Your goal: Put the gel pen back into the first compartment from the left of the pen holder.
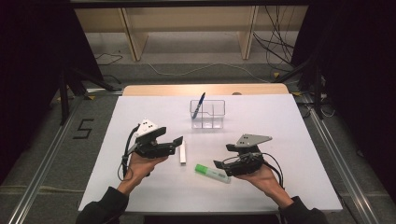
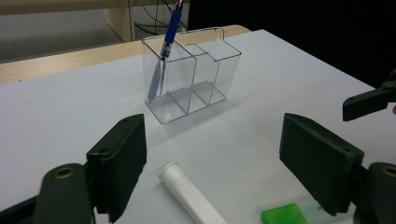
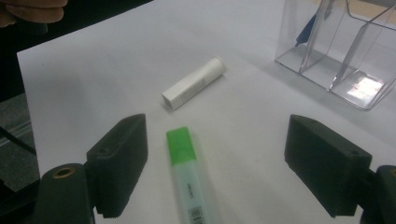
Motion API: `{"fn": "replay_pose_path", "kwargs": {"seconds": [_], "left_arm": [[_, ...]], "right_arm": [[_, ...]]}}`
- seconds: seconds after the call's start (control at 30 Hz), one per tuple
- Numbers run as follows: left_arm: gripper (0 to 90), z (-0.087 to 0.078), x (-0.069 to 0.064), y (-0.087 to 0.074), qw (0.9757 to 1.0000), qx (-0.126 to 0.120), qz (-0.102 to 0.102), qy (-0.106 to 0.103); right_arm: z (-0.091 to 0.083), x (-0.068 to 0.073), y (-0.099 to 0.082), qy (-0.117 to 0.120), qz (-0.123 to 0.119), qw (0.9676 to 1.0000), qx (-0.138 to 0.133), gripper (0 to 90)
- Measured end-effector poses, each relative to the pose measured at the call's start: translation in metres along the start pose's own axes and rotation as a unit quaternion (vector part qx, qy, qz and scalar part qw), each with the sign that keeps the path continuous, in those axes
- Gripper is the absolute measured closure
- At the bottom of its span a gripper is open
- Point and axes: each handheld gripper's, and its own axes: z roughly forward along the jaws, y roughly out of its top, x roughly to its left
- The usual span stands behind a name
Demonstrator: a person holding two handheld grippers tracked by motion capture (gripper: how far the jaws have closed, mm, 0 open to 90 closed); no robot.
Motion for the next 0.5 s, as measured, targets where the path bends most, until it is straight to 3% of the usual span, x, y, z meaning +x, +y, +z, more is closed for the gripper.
{"fn": "replay_pose_path", "kwargs": {"seconds": [0.13,0.5], "left_arm": [[21.0,-0.005,-0.002,-0.006,0.9998,0.0,0.019,-0.001],[19.4,-0.018,-0.006,-0.016,0.9996,-0.007,0.025,-0.011]], "right_arm": [[0.002,0.0,-0.001,0.003,0.0,1.0,0.005,22.2],[0.003,0.002,-0.001,0.002,-0.002,0.9998,0.018,22.2]]}}
